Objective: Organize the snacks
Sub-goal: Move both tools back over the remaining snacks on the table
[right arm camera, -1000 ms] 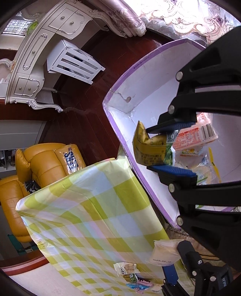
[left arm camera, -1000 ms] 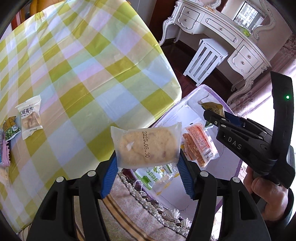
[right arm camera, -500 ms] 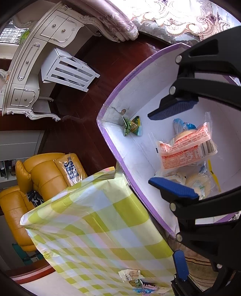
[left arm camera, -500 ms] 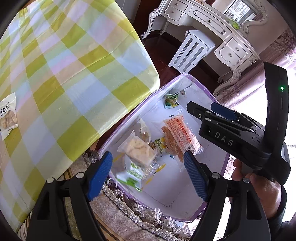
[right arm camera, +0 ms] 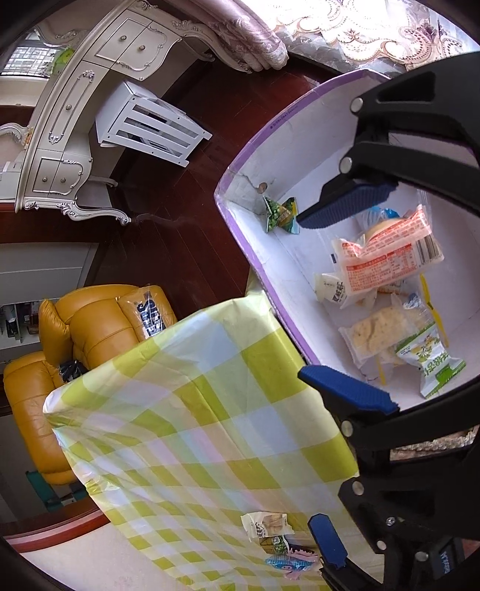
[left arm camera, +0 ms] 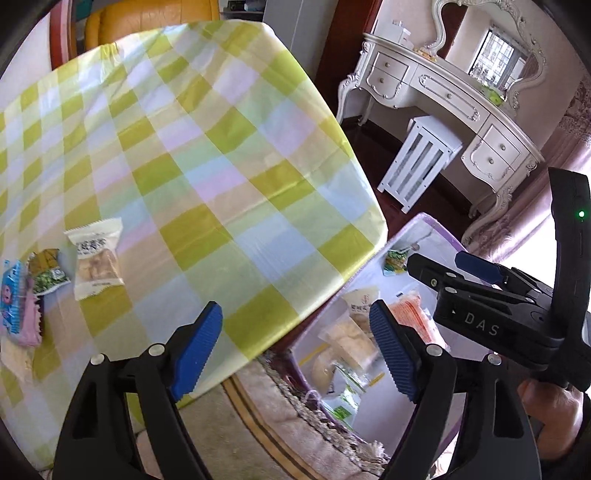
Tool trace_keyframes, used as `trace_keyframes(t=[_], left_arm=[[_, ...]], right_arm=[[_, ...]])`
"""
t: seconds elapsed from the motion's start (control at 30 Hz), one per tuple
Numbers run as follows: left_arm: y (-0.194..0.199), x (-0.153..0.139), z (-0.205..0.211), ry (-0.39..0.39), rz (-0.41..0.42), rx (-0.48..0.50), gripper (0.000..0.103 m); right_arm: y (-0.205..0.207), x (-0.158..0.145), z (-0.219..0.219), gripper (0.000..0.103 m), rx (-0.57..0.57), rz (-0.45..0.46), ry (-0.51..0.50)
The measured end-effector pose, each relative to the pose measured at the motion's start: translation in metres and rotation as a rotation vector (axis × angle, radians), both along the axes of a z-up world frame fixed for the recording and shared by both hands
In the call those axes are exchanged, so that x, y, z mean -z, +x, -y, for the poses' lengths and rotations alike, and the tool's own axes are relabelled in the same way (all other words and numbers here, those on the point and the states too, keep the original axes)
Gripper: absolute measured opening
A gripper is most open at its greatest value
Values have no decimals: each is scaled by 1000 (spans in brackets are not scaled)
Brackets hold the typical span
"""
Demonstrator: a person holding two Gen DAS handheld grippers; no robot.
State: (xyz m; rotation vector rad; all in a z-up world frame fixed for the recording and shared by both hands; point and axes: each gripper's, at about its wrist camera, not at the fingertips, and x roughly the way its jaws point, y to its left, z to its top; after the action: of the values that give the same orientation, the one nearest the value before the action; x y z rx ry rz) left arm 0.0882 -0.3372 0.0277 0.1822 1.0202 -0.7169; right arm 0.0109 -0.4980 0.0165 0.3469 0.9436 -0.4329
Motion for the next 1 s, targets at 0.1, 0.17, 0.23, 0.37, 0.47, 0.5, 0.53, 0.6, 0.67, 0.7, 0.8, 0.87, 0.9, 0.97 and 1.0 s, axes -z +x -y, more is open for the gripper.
trace_keyframes(t=[0.1,0.17,0.23,0.37,0.47,0.5,0.53,0.6,0.67,0.7,0.8,0.87,0.9,0.97,1.0], left_arm=[[12,-7,-20,-14,41,-51,83],[20,-11,-36,-17,61,-93,83],[29,-13,-53,-21,72,-138,83],[45,-17,-91,-53,77,-238,83],[55,-18,-118,-70,92,-305,83],[58,-19,-128,-72,97,-332,83],[61,-19,-139,-80,103,-361,83],[67,-20,-161,-108,99,-413,82],[73,-21,-181,-135,93,-465,82],[75,-21,-192,-145,92,-494,82],[81,-19,-223,-152,88,-584,82],[84,-16,-246,-163,83,-646,82],[85,-14,-259,-168,80,-681,82],[86,-11,-281,-179,74,-743,82],[87,-10,-292,-180,70,-776,82]], right_arm=[[13,-8,-17,76,-26,32,3],[23,-13,-29,77,-44,50,1],[32,-17,-40,77,-46,70,4],[49,-22,-60,77,-44,103,20],[60,-23,-76,77,-53,116,26],[65,-23,-82,77,-64,116,23],[69,-23,-89,77,-80,115,18],[77,-24,-104,77,-120,116,1],[85,-24,-117,77,-147,119,-16],[89,-24,-124,77,-158,118,-19],[99,-22,-143,77,-191,119,-23],[105,-20,-155,77,-220,118,-25],[108,-20,-161,77,-234,122,-23],[114,-20,-172,77,-260,130,-15],[117,-19,-176,77,-271,131,-12]])
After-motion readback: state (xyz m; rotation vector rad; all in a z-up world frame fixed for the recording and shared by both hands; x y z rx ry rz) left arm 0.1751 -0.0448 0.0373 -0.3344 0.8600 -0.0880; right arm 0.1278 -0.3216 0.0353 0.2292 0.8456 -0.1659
